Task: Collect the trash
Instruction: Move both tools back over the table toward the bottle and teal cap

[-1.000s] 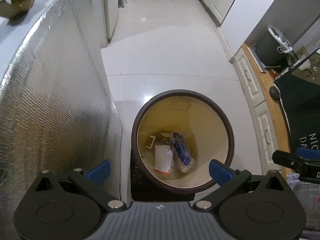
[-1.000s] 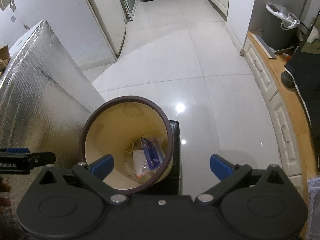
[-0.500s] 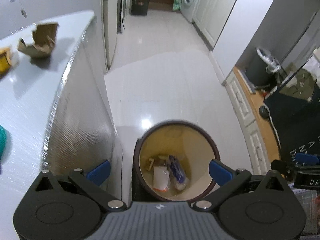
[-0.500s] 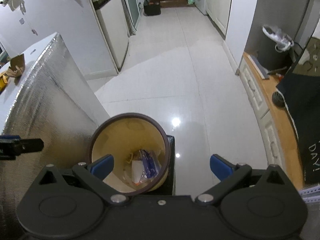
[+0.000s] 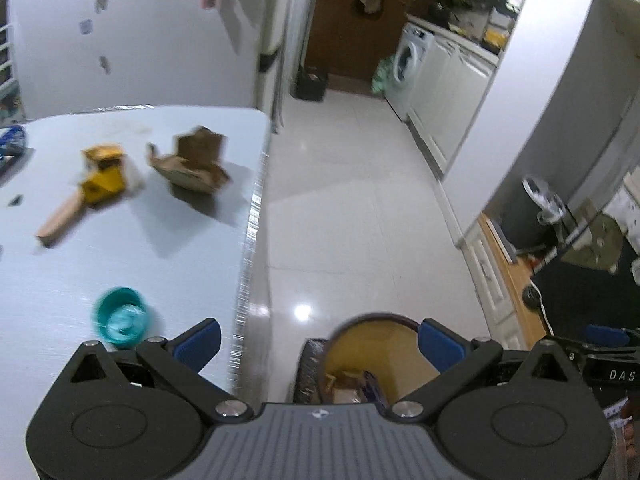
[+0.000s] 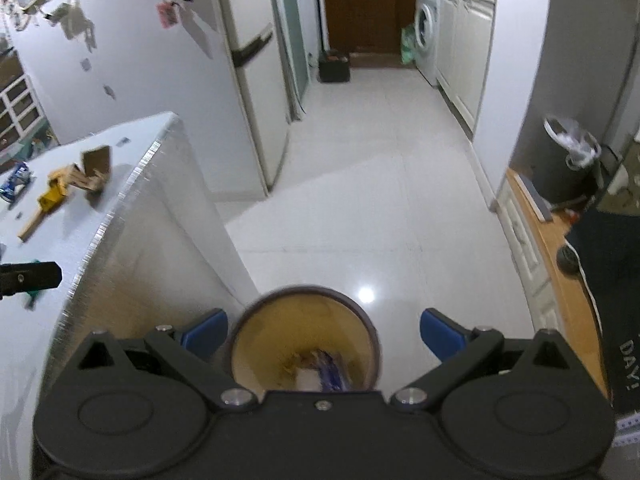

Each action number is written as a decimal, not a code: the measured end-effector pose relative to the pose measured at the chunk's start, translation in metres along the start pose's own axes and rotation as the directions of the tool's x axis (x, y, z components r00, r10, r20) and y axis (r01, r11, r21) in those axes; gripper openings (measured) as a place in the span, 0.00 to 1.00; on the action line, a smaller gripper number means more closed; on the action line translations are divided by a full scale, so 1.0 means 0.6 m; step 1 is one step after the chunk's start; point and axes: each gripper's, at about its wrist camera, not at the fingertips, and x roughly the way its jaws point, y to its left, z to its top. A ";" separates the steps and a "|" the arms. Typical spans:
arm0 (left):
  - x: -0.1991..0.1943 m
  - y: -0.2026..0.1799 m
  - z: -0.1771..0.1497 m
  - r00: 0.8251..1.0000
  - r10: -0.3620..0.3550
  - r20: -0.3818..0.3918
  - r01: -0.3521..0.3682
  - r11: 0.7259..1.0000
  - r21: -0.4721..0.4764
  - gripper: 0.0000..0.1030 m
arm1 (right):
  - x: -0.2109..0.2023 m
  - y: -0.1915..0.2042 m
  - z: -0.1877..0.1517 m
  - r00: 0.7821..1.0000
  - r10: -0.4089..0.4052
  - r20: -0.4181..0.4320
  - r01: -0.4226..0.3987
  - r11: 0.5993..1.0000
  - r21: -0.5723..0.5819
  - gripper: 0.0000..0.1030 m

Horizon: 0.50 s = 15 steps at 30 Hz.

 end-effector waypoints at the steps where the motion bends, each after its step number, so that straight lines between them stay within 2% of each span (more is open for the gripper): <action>1: -0.009 0.011 0.002 1.000 0.006 0.011 -0.006 1.000 -0.006 1.00 | -0.003 0.012 0.002 1.000 0.010 0.011 -0.010 1.000 -0.005 1.00; 7: -0.067 0.088 0.012 0.995 0.056 0.077 -0.053 0.998 -0.045 1.00 | -0.008 0.106 0.020 0.995 0.074 0.062 -0.069 0.994 -0.079 1.00; 15: -0.131 0.209 0.010 0.983 0.130 0.130 -0.113 0.985 -0.128 1.00 | -0.010 0.238 0.031 0.983 0.164 0.081 -0.150 0.976 -0.161 1.00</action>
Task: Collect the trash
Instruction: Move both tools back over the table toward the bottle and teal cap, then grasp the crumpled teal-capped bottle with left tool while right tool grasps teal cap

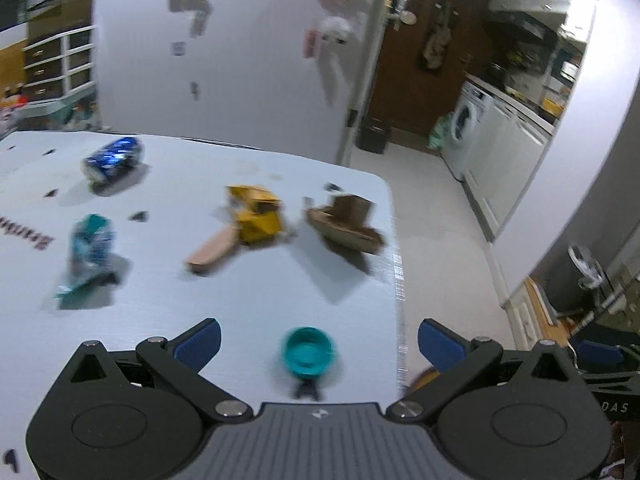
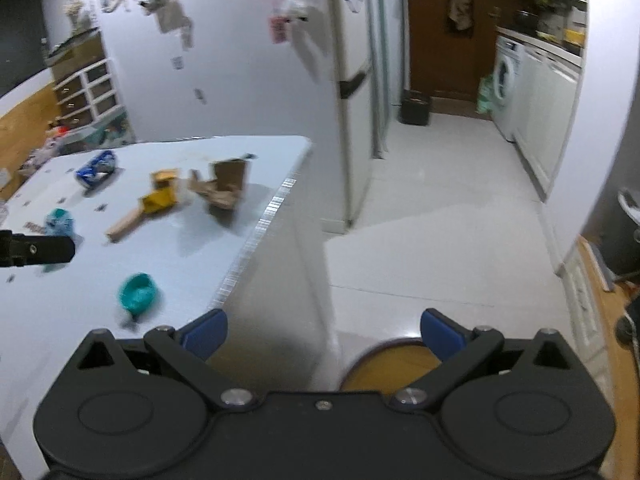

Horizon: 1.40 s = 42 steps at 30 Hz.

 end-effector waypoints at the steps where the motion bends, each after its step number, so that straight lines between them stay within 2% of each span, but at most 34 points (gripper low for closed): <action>1: -0.005 0.016 0.002 1.000 0.009 0.005 -0.009 1.000 -0.009 1.00 | 0.003 0.016 0.004 1.000 0.015 0.005 -0.015 1.000 -0.003 1.00; 9: -0.027 0.137 0.017 0.997 0.074 0.033 -0.072 0.996 -0.057 1.00 | 0.033 0.131 0.023 0.994 0.109 0.011 -0.109 0.993 -0.036 1.00; 18: -0.024 0.242 0.045 0.992 0.113 0.047 -0.109 0.991 -0.080 1.00 | 0.069 0.230 0.038 0.994 0.095 0.062 -0.090 0.993 -0.074 1.00; 21: -0.014 0.276 0.059 0.991 0.119 0.054 -0.113 0.988 -0.101 1.00 | 0.089 0.245 0.040 0.994 0.103 0.044 -0.100 0.993 -0.063 1.00; 24: -0.001 0.308 0.075 0.991 0.119 0.057 -0.111 0.986 -0.128 0.98 | 0.108 0.263 0.036 0.997 0.071 0.041 -0.068 0.995 -0.068 1.00; 28: 0.028 0.348 0.097 0.991 0.125 0.046 -0.117 0.981 -0.156 0.83 | 0.126 0.281 0.030 0.998 0.062 0.024 -0.060 0.996 -0.068 1.00; 34: 0.081 0.379 0.117 0.992 0.128 0.014 -0.125 0.983 -0.134 0.67 | 0.149 0.296 0.023 0.999 0.042 -0.009 -0.043 0.997 -0.059 1.00; 38: 0.109 0.391 0.130 0.993 0.117 0.012 -0.113 0.982 -0.153 0.62 | 0.164 0.306 0.017 0.999 0.001 -0.034 -0.004 0.997 -0.079 1.00; 42: 0.142 0.390 0.145 0.992 0.127 -0.005 -0.127 0.983 -0.130 0.45 | 0.178 0.314 0.015 0.999 -0.001 -0.041 -0.003 0.996 -0.088 1.00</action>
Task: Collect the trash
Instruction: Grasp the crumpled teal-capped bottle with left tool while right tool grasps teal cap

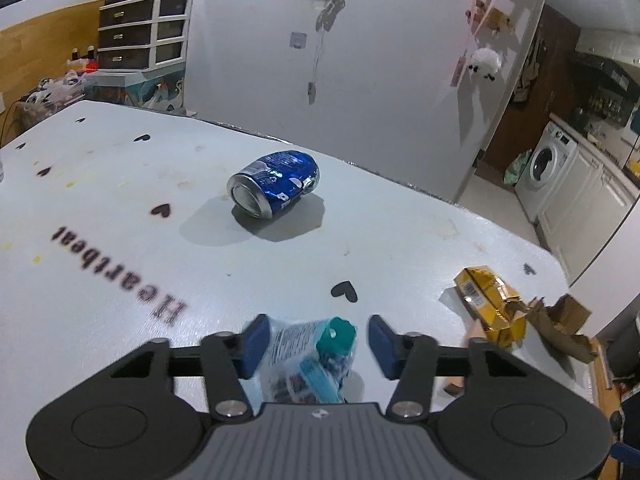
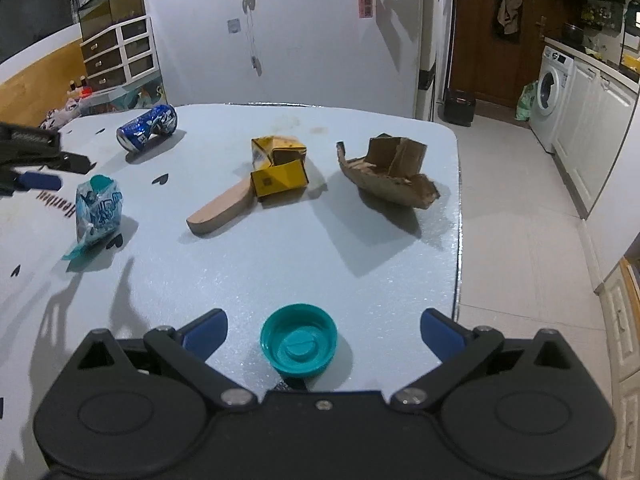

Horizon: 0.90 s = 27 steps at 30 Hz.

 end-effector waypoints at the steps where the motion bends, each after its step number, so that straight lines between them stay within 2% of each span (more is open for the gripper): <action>1: 0.006 -0.002 0.001 1.000 0.006 -0.004 -0.006 1.000 0.004 0.40 | 0.003 0.003 0.000 1.000 -0.004 -0.002 0.004 1.000 -0.005 1.00; 2: 0.013 -0.002 0.003 1.000 0.012 -0.011 -0.012 1.000 0.006 0.38 | 0.006 0.006 0.000 1.000 -0.007 -0.002 0.007 1.000 -0.011 1.00; 4: 0.024 -0.001 0.004 0.999 0.013 -0.032 -0.012 1.000 0.014 0.27 | 0.011 0.010 0.000 1.000 -0.009 -0.003 0.009 1.000 -0.023 1.00; 5: 0.027 0.000 0.003 0.999 0.010 -0.045 -0.009 1.000 0.018 0.26 | 0.014 0.012 0.000 1.000 -0.010 -0.006 0.010 1.000 -0.028 1.00; 11: 0.028 0.001 -0.007 0.997 -0.031 -0.066 0.033 0.999 0.038 0.26 | 0.030 0.020 -0.003 1.000 -0.008 -0.027 0.007 0.999 -0.040 1.00; 18: 0.027 -0.007 -0.009 0.996 -0.013 -0.086 0.021 0.995 0.095 0.27 | 0.057 0.027 -0.007 0.997 0.010 -0.073 -0.013 0.999 -0.043 1.00; 23: 0.030 -0.013 -0.010 0.994 0.026 -0.107 -0.011 0.989 0.145 0.28 | 0.071 0.033 -0.013 0.995 0.024 -0.094 -0.028 0.998 -0.050 1.00; 27: 0.036 -0.020 -0.011 0.987 0.077 -0.143 -0.046 0.976 0.213 0.27 | 0.074 0.041 -0.021 0.997 0.011 -0.074 -0.018 0.996 -0.089 1.00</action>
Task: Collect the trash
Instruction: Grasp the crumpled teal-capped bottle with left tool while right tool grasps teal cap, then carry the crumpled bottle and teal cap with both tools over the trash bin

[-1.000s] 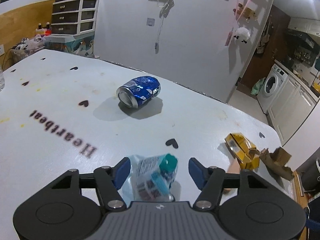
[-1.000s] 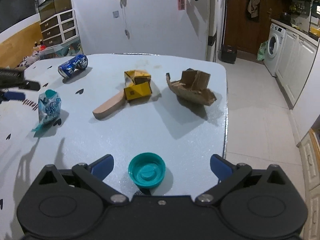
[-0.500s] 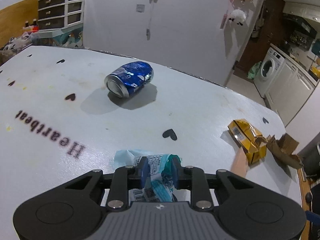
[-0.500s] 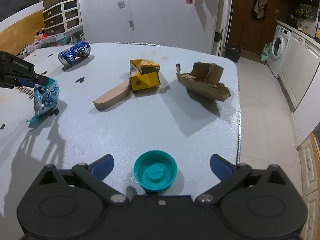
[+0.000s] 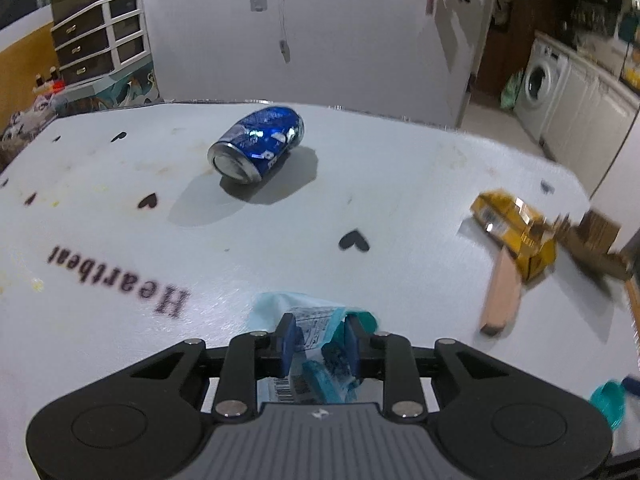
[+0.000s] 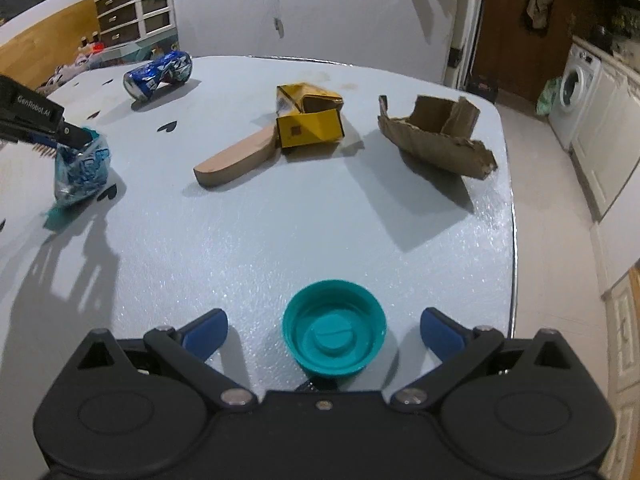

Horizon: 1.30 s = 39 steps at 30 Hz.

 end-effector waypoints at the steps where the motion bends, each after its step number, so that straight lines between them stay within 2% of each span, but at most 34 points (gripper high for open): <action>1: 0.001 0.001 -0.003 1.000 0.007 -0.010 -0.007 1.000 0.004 0.26 | -0.001 -0.001 -0.002 1.000 0.004 0.007 -0.004 1.000 0.000 1.00; 6: -0.008 0.012 -0.020 1.000 0.018 -0.014 -0.018 1.000 -0.011 0.25 | -0.003 -0.003 -0.006 1.000 0.012 0.019 -0.012 1.000 -0.007 1.00; 12: -0.031 0.022 -0.044 1.000 0.010 -0.013 -0.011 1.000 -0.028 0.21 | -0.008 -0.006 -0.003 0.999 0.036 -0.012 -0.036 0.999 -0.023 0.97; 14: -0.042 0.024 -0.050 1.000 0.002 -0.010 -0.002 1.000 -0.030 0.18 | -0.015 -0.009 -0.002 0.999 0.044 -0.013 -0.044 0.999 -0.019 0.84; 18: -0.066 0.025 -0.061 0.999 -0.026 0.023 0.027 0.998 -0.053 0.10 | -0.027 -0.017 0.001 0.997 0.071 -0.015 -0.070 0.997 0.019 0.64; 20: -0.082 0.026 -0.063 0.998 -0.046 0.049 0.050 0.996 -0.078 0.08 | -0.030 -0.018 0.003 0.997 0.080 -0.015 -0.080 0.997 0.021 0.49; 26: -0.119 0.016 -0.068 0.985 -0.128 0.114 0.144 0.978 -0.153 0.05 | -0.049 -0.003 0.014 0.989 0.148 0.000 -0.148 0.989 0.005 0.48; 29: -0.125 0.011 -0.074 0.973 -0.184 0.138 0.211 0.952 -0.220 0.04 | -0.072 0.013 0.026 0.974 0.223 0.026 -0.223 0.975 -0.011 0.48; 33: -0.124 0.001 -0.080 0.955 -0.239 0.175 0.283 0.911 -0.299 0.03 | -0.107 0.043 0.037 0.933 0.358 0.042 -0.355 0.933 -0.058 0.48; 35: -0.124 -0.002 -0.083 0.944 -0.263 0.197 0.318 0.884 -0.343 0.03 | -0.121 0.061 0.037 0.907 0.420 0.030 -0.415 0.905 -0.095 0.48; 39: -0.128 -0.011 -0.092 0.915 -0.322 0.242 0.399 0.805 -0.439 0.03 | -0.137 0.096 0.028 0.861 0.508 -0.013 -0.503 0.849 -0.159 0.48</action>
